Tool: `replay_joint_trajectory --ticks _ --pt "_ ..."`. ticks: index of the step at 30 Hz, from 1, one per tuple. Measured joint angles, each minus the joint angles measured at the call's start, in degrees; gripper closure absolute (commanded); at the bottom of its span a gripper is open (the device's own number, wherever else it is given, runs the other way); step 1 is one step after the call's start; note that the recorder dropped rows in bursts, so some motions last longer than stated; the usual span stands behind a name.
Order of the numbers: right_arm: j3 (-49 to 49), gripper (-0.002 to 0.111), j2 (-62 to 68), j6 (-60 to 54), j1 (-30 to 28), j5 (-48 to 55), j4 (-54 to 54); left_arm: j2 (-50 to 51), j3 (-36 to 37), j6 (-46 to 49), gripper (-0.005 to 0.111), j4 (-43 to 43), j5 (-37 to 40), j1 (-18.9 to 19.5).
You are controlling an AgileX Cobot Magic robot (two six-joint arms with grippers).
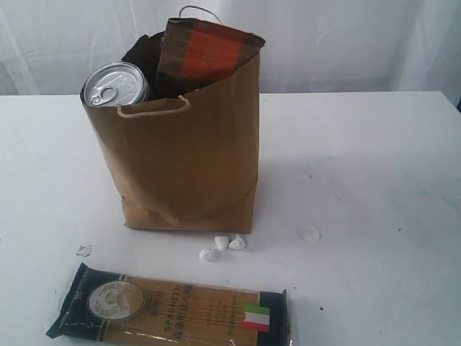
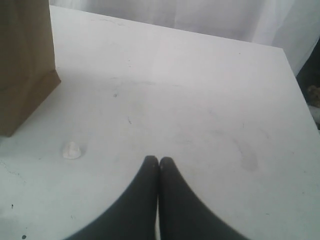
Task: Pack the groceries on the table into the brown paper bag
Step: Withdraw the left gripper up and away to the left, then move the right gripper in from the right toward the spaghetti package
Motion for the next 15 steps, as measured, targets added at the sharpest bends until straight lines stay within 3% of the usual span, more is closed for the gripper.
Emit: replay_joint_trajectory --ticks 5,10,11,12,15 --pt "0.0 0.108 0.0 1.1 0.0 -0.6 0.0 0.0 0.0 -24.5 0.107 -0.5 9.4 5.2" --pt "0.0 0.108 0.0 2.4 0.0 -1.3 0.0 1.1 0.0 -47.9 0.107 -0.2 7.3 7.6" --pt "0.0 0.108 0.0 2.5 0.0 -1.4 0.0 1.2 0.0 -51.6 0.107 -1.0 5.1 7.9" --pt "0.0 0.108 0.0 2.5 0.0 -1.4 0.0 1.1 0.4 -55.4 0.107 -3.9 -3.0 8.2" --pt "0.0 0.108 0.0 2.5 0.0 -1.4 0.0 -0.3 0.4 -56.7 0.107 -5.2 -19.6 8.4"
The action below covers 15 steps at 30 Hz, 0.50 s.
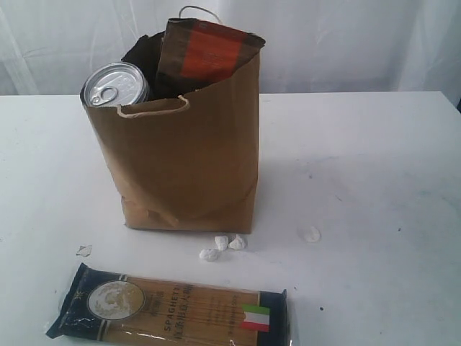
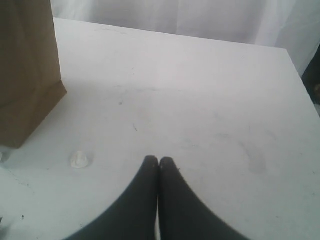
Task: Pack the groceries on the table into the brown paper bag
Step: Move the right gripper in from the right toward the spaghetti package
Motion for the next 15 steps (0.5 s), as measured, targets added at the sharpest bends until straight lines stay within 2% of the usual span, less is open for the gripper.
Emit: replay_joint_trajectory --ticks 1,3,6,7,8,9,10,11,13,14,15 --pt "0.0 0.108 0.0 0.0 0.0 0.0 0.1 -0.4 -0.3 -0.5 0.107 2.6 -5.3 0.3" --pt "0.0 0.108 0.0 0.0 0.0 -0.1 0.8 -0.7 -1.8 -3.0 0.107 13.8 -12.2 0.9" --pt "0.0 0.108 0.0 0.1 0.0 -0.1 1.1 -0.8 -5.5 -12.0 0.107 39.9 -16.6 1.4" --pt "0.0 0.108 0.0 0.1 0.0 -0.2 1.2 -1.0 -8.2 -19.3 0.107 58.1 -16.9 1.5" --pt "0.0 0.108 0.0 0.1 0.0 -0.2 1.2 -1.1 -9.6 -23.1 0.107 68.2 -17.0 1.5" --pt "0.0 0.108 0.0 0.1 0.0 -0.3 1.3 -2.0 -11.7 -30.6 0.107 85.6 -16.5 0.7" --pt "0.0 0.108 0.0 0.1 0.0 -0.3 1.3 -2.5 -12.4 -35.2 0.107 94.1 -15.5 0.0" --pt "0.0 0.108 0.0 0.1 0.0 -0.4 1.3 -3.7 -12.7 -44.1 0.107 106.5 -12.3 -1.6" --pt "0.0 0.108 0.0 0.2 0.0 -1.1 2.0 -6.2 -9.5 -55.0 0.107 118.8 -6.6 -4.0" --pt "0.0 0.108 0.0 0.3 0.0 -1.4 2.2 -7.1 -7.7 -56.7 0.107 120.8 -5.6 -4.4" --pt "0.0 0.108 0.0 0.3 0.0 -1.5 2.8 -9.8 -2.0 -58.5 0.107 122.8 -4.5 -5.1"
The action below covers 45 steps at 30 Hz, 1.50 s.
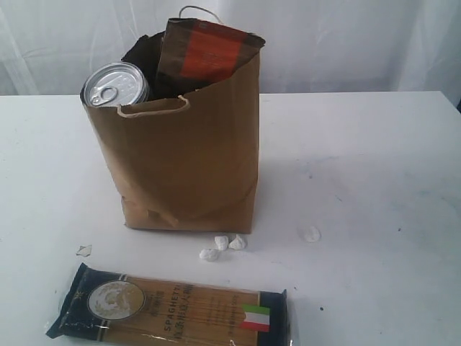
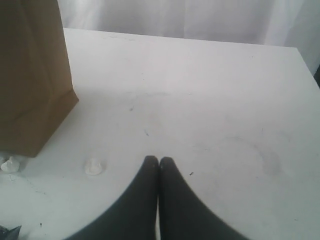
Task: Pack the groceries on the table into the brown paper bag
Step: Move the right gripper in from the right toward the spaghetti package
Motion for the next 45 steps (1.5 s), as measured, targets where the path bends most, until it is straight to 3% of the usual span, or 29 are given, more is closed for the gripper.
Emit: replay_joint_trajectory --ticks 4,7,12,17,21,27,31,34,39,42,45 --pt "0.0 0.108 0.0 -1.2 0.0 -2.0 1.1 -13.2 20.8 -2.2 0.107 -2.0 -4.4 -2.1" --pt "0.0 0.108 0.1 -7.5 0.0 -14.1 1.6 -25.9 33.6 -5.9 0.107 -5.7 -8.0 -3.6" --pt "0.0 0.108 5.1 -7.3 0.0 -32.3 1.0 -37.3 38.9 -7.1 0.107 -6.4 -4.3 -3.8" --pt "-1.9 0.108 15.7 -3.4 0.0 -36.2 -11.4 -46.0 39.4 -8.1 0.107 -5.5 0.7 -3.8" --pt "-5.5 0.108 26.3 -3.1 0.0 -32.3 -25.9 -48.2 39.4 -8.2 0.107 -1.2 9.8 -6.0" --pt "-11.1 0.108 39.7 -4.7 0.0 -11.0 -29.4 -48.4 39.4 -8.2 0.107 -0.3 30.0 -16.6" --pt "-15.0 0.108 45.0 -9.5 0.1 -7.1 -19.8 -48.4 39.5 -8.2 0.107 -5.8 29.3 -19.1" --pt "-17.7 0.108 45.6 -22.9 2.1 -4.2 -9.2 -48.4 39.6 -8.2 0.107 -9.3 22.6 -19.3" --pt "-20.0 0.108 46.0 -46.8 6.5 1.9 15.0 -48.4 42.8 -6.9 0.107 -7.8 15.0 -19.3" --pt "-20.6 0.108 47.7 -62.2 8.2 8.3 29.5 -48.4 46.3 -6.6 0.107 -7.5 17.2 -19.3" --pt "-20.8 0.108 49.1 -68.1 9.0 14.8 37.6 -48.4 49.4 -6.8 0.107 -8.4 24.5 -19.3"
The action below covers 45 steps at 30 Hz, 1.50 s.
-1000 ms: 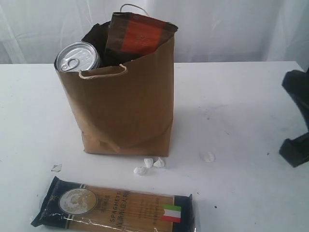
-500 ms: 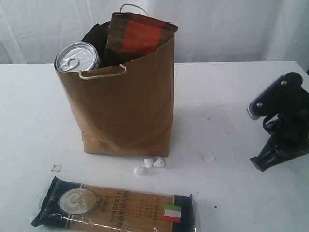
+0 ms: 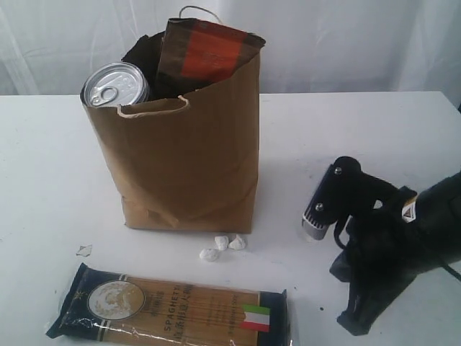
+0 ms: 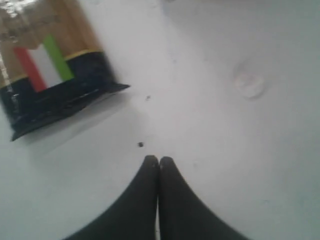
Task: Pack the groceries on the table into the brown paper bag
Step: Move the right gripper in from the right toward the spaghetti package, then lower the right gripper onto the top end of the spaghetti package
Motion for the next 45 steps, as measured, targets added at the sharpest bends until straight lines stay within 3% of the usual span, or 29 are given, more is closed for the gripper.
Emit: replay_joint_trajectory --ticks 3,9,14,18,22,28,39,45 --pt "0.0 0.108 0.2 -3.3 0.4 2.1 5.4 0.0 1.1 -2.1 0.107 -0.8 6.0 0.0" --pt "-1.6 0.108 1.8 -14.7 5.8 3.5 16.5 0.0 1.1 -4.1 0.107 4.0 6.0 0.0" --pt "-5.0 0.108 6.5 -19.3 12.9 4.0 18.2 -2.0 1.2 -4.1 0.107 13.8 -7.1 0.0" --pt "-8.8 0.108 11.8 -21.9 17.9 4.0 18.4 -5.7 1.2 -4.1 0.107 15.6 -15.9 0.0" --pt "-11.2 0.108 15.1 -25.1 21.4 1.5 18.5 -10.6 1.2 -4.3 0.107 15.2 -11.2 0.0" --pt "-12.1 0.108 16.1 -26.7 22.7 -6.0 18.8 -12.5 -0.6 -4.3 0.107 15.1 4.0 0.0" --pt "-12.1 0.108 16.1 -25.6 22.7 -7.1 18.8 -12.8 1.2 -4.0 0.107 10.8 10.7 0.0" --pt "-12.1 0.108 16.1 -25.3 22.7 -7.4 18.8 -12.8 1.4 -4.3 0.107 8.1 5.5 0.0"
